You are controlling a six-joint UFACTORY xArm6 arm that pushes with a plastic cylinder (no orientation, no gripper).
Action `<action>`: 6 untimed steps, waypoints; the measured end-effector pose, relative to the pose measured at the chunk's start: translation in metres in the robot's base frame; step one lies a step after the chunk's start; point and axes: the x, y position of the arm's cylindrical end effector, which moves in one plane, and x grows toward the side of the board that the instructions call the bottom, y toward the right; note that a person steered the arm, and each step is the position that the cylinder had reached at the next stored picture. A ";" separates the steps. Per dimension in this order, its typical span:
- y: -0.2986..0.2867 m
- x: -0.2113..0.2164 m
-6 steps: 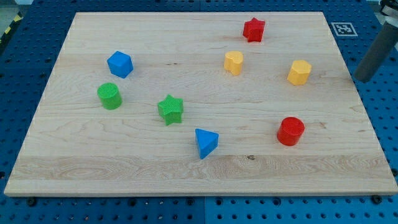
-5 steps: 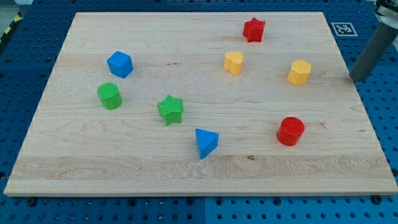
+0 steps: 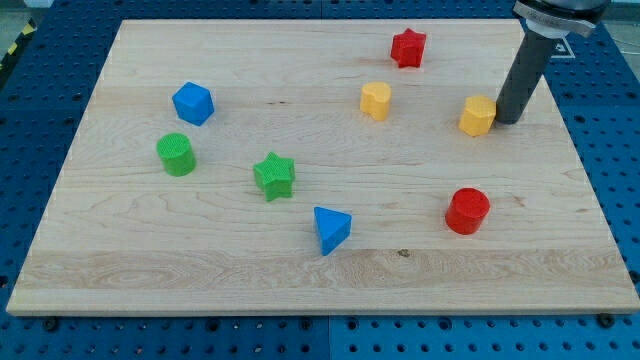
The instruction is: Place the yellow hexagon in between the red star and red circle
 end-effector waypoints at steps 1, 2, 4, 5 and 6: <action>0.000 0.000; -0.010 0.000; -0.033 -0.001; -0.033 0.006; -0.040 0.006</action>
